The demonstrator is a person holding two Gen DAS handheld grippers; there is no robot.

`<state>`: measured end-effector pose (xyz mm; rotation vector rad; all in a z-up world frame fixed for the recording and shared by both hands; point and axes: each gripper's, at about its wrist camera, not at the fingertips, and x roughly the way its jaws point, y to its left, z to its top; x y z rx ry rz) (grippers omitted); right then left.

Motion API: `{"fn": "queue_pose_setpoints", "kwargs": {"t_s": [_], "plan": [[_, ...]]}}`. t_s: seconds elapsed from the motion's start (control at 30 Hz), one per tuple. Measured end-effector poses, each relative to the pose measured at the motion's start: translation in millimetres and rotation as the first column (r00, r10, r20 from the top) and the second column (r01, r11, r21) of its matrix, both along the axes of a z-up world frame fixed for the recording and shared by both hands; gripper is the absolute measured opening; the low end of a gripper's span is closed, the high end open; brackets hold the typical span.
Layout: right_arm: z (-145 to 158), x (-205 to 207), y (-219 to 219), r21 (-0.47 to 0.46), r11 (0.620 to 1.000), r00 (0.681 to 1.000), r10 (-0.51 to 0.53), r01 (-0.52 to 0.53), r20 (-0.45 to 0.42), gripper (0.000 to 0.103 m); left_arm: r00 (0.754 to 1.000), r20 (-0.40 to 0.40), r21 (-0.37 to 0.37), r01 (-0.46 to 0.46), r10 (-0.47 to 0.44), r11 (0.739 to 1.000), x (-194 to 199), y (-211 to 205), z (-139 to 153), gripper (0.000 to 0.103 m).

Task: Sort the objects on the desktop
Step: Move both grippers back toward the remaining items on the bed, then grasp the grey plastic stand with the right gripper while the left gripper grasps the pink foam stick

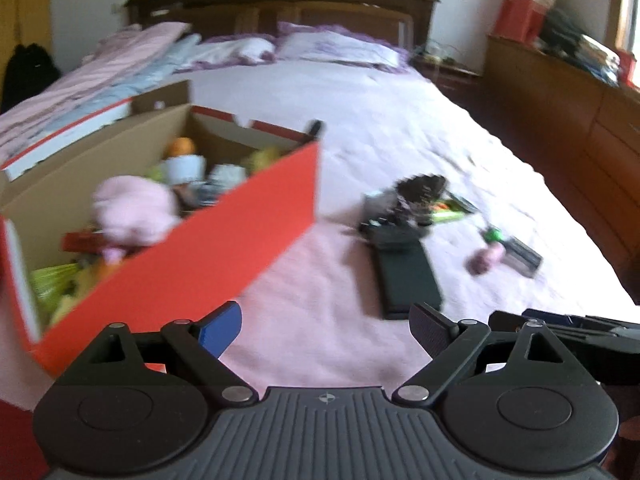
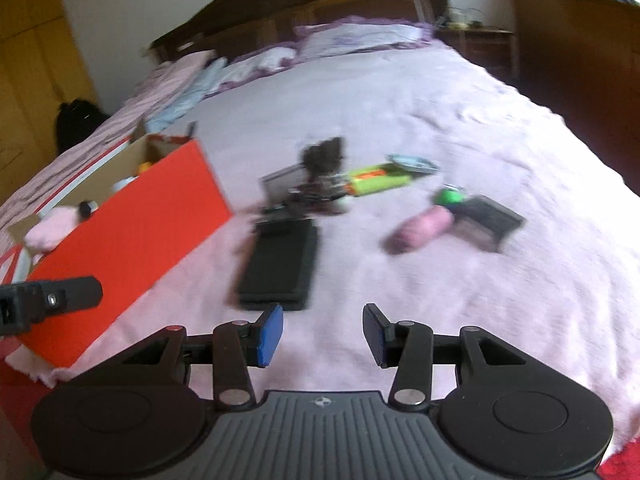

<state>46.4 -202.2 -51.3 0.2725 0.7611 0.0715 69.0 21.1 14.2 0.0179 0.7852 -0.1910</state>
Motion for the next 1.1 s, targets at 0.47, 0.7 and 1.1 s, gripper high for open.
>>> {"fn": "queue_pose_setpoints", "kwargs": {"t_s": [0.47,0.7,1.1], "plan": [[-21,38,-74,-0.166,0.984,0.998,-0.062,0.064,0.021,0.047,0.974,-0.058,0.030,0.219,-0.217,0.975,31,-109,-38,0.091],[-37,81,-88,-0.255,0.967,1.000,-0.005,0.011,0.026,0.042,0.952,-0.027,0.102,0.306,-0.305,0.946,72,-156,-50,0.088],[-64,118,-95,-0.370,0.926,0.997,0.080,-0.074,0.000,0.032,0.949,-0.083,0.137,0.314,-0.305,0.939,77,-165,-62,0.088]]}}
